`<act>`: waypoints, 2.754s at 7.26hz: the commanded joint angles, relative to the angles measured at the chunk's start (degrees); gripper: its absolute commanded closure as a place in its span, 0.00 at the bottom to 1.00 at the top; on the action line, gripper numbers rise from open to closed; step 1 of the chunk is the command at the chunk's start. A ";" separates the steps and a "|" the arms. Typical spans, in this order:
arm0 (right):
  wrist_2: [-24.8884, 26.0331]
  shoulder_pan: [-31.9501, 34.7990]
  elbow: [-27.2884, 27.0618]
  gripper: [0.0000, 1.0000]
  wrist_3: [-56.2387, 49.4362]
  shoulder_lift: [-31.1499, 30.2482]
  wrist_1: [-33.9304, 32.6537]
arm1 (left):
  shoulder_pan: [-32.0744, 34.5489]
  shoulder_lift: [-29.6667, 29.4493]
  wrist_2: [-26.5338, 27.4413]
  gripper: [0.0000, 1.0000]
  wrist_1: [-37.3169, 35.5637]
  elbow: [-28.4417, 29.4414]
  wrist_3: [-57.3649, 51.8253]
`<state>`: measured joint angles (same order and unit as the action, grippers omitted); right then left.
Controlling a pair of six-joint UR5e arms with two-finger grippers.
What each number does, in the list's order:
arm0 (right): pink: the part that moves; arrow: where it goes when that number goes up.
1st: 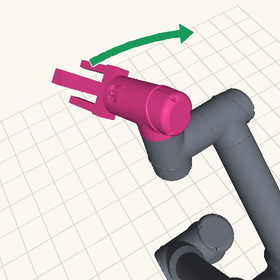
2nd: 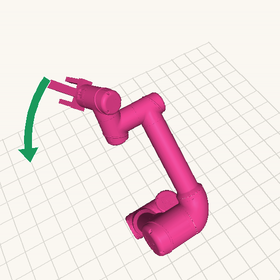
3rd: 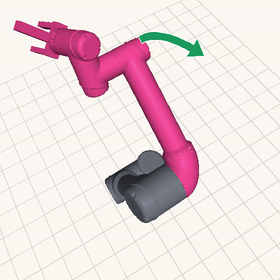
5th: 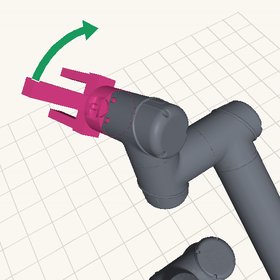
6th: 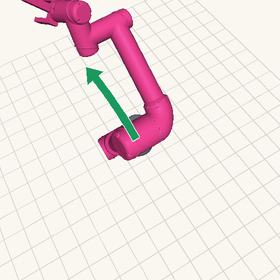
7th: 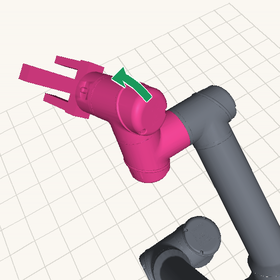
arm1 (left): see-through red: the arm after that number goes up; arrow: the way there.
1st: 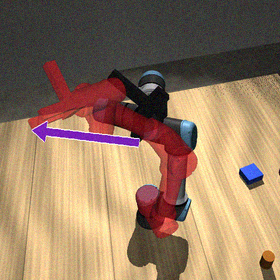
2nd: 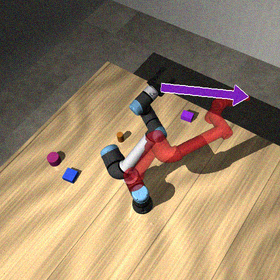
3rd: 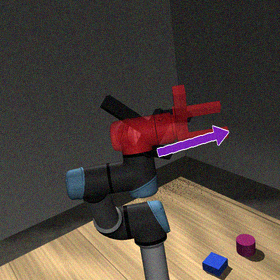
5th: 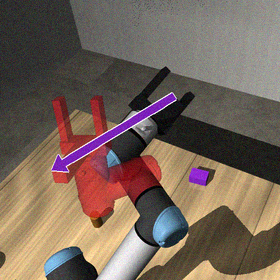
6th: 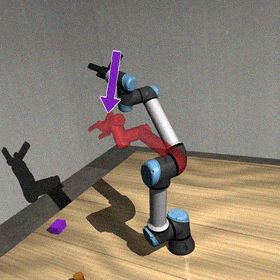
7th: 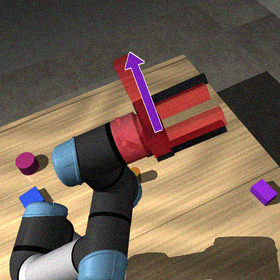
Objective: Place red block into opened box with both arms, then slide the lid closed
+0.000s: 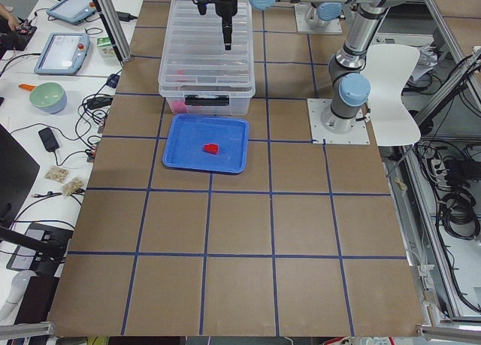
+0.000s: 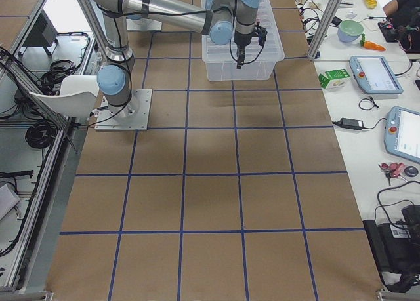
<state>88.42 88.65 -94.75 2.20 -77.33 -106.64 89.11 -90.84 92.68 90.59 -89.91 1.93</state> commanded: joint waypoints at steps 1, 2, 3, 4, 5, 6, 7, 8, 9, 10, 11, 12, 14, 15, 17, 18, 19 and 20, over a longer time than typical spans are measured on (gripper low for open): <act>0.35 -0.23 0.17 0.00 -0.18 1.21 -1.11 | 0.01 0.05 0.13 0.00 -0.07 -0.27 0.00; 0.44 -0.23 0.18 0.00 -0.18 1.13 -1.11 | 0.01 0.05 0.22 0.00 -0.15 -0.53 0.00; 0.44 -0.23 0.18 0.00 -0.18 1.22 -1.63 | 0.01 0.05 0.13 0.00 -0.15 -0.45 0.00; 0.53 -0.23 0.18 0.00 -0.09 1.22 -1.81 | 0.01 -0.04 0.13 0.00 -0.24 -0.44 0.00; 0.62 -0.23 0.18 0.00 -0.18 1.30 -1.90 | 0.01 -0.04 0.04 0.00 -0.24 -0.44 0.00; 0.70 -0.32 0.18 0.00 -0.09 1.30 -1.99 | 0.01 -0.04 0.04 0.00 -0.24 -0.44 0.00; 1.05 -0.32 0.00 0.00 -0.18 1.30 -1.99 | 0.01 -0.04 0.13 0.00 -0.24 -0.44 0.00; 1.23 -0.41 0.00 0.00 -0.18 1.30 -1.99 | 0.01 -0.04 0.04 0.00 -0.33 -0.44 0.00; 2.71 -0.50 0.00 0.00 -0.61 1.30 -1.99 | 0.01 -0.04 0.04 0.00 -0.33 -0.44 0.00; 2.99 -0.58 -0.09 0.00 -0.70 1.30 -1.99 | 0.01 0.05 0.04 0.00 -0.33 -0.44 0.00; 3.08 -1.45 -0.09 0.00 -0.88 1.30 -1.90 | 0.01 -0.04 0.04 0.00 -0.33 -0.53 0.00; 3.17 -3.12 -0.17 0.00 -2.36 1.22 -1.73 | 0.01 -0.04 0.04 0.00 -0.33 -0.45 0.00; 3.25 -5.24 -0.18 0.00 -2.73 1.04 -0.94 | 0.02 0.05 0.04 0.00 -0.33 -0.36 0.00; 3.34 -5.33 -0.18 0.00 -2.81 0.78 -0.94 | 0.10 -0.04 0.13 0.00 -0.33 -0.53 0.00; 6.15 -5.42 0.00 0.00 -3.60 0.69 -0.94 | 0.10 0.05 0.13 0.00 -0.33 -0.53 0.00; 6.33 -5.51 -0.09 0.00 -4.47 0.69 -1.11 | 0.10 0.05 0.13 0.00 -0.33 -0.45 0.00; 6.42 -6.12 -0.09 0.00 -5.61 0.69 -1.20 | 0.10 -0.04 0.04 0.00 -0.33 -0.44 0.00; 6.33 -7.95 -0.09 0.00 -7.54 0.69 -0.94 | 0.10 -0.04 -0.05 0.00 -0.33 -0.44 0.00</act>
<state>94.70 82.34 -94.82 -3.34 -76.64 -107.73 89.21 -90.84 92.73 90.26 -90.36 1.93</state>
